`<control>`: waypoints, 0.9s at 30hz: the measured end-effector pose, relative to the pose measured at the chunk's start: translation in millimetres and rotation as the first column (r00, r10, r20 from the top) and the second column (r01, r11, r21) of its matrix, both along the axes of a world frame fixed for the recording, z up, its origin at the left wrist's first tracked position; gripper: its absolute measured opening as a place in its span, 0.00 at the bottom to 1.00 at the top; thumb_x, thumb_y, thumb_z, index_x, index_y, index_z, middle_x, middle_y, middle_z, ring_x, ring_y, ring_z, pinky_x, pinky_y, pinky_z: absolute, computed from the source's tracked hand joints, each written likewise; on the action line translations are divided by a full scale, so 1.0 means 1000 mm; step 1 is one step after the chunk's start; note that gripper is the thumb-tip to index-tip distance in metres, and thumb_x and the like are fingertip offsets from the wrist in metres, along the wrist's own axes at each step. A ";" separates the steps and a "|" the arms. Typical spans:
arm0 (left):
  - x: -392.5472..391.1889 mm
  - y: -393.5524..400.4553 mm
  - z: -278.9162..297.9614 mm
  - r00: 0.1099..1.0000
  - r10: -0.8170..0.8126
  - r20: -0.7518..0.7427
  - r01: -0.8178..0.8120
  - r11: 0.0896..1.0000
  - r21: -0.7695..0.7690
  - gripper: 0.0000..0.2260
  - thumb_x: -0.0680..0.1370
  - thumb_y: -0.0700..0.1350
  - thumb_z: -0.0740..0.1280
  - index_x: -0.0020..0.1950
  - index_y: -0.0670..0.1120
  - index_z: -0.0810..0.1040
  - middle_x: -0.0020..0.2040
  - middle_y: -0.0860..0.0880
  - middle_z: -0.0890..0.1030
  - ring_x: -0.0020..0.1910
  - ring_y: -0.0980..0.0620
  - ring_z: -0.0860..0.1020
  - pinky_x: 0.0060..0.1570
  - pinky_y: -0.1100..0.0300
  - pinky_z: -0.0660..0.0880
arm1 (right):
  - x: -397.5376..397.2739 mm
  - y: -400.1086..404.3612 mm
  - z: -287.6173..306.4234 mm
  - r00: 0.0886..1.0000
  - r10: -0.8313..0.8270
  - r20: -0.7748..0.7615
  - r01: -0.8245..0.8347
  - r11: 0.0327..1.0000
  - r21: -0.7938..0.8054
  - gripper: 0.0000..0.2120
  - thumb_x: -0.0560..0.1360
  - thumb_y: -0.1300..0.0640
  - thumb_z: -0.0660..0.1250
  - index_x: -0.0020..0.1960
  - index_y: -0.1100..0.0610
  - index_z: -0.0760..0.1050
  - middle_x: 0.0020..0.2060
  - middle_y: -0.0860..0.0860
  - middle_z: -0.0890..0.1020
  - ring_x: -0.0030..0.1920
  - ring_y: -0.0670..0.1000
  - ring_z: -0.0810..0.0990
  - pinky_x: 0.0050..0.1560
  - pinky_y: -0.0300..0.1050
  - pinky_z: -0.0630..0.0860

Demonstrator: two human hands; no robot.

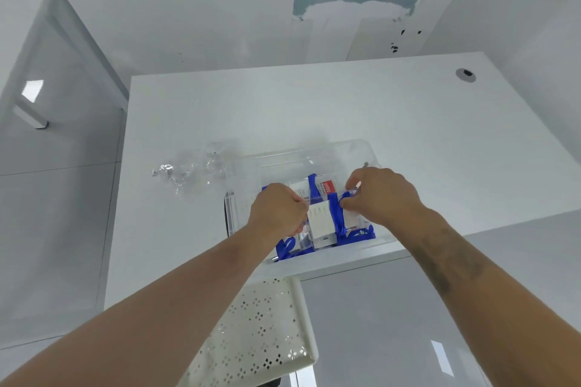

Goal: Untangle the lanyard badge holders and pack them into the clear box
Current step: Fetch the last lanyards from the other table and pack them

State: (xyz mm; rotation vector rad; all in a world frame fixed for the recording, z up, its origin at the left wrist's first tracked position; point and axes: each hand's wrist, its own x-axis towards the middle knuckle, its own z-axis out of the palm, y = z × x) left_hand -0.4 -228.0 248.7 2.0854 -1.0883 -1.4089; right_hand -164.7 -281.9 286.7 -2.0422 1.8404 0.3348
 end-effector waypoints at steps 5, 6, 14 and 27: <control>-0.005 -0.008 -0.026 0.958 -0.169 0.233 0.159 0.985 0.060 0.07 0.75 0.43 0.67 0.45 0.43 0.84 0.37 0.48 0.86 0.37 0.49 0.85 0.44 0.52 0.83 | 0.012 0.005 -0.011 0.959 0.166 -0.229 -0.163 0.986 0.034 0.11 0.76 0.48 0.65 0.54 0.52 0.76 0.40 0.49 0.76 0.41 0.51 0.76 0.40 0.44 0.74; -0.007 -0.008 -0.029 0.939 -0.205 0.277 0.194 0.979 0.068 0.07 0.75 0.43 0.67 0.45 0.43 0.84 0.37 0.48 0.85 0.37 0.49 0.84 0.44 0.52 0.83 | 0.014 0.006 -0.013 0.949 0.189 -0.251 -0.186 0.982 0.036 0.09 0.76 0.49 0.66 0.53 0.52 0.76 0.39 0.49 0.74 0.40 0.51 0.75 0.39 0.43 0.72; -0.009 -0.005 -0.008 0.827 -0.287 0.484 0.338 0.941 -0.019 0.11 0.77 0.51 0.67 0.57 0.49 0.79 0.50 0.51 0.82 0.45 0.52 0.79 0.44 0.60 0.75 | 0.004 0.009 0.002 0.968 0.168 -0.184 -0.180 0.983 -0.047 0.13 0.75 0.44 0.67 0.57 0.47 0.77 0.51 0.48 0.81 0.46 0.50 0.79 0.41 0.42 0.72; 0.084 0.070 0.057 0.992 -0.002 0.128 0.054 0.915 -0.399 0.11 0.77 0.55 0.66 0.59 0.63 0.76 0.53 0.66 0.79 0.52 0.63 0.78 0.38 0.66 0.77 | 0.059 0.061 0.043 0.812 -0.089 0.576 0.166 0.983 -0.082 0.17 0.72 0.40 0.69 0.60 0.38 0.74 0.50 0.35 0.79 0.48 0.38 0.79 0.51 0.41 0.76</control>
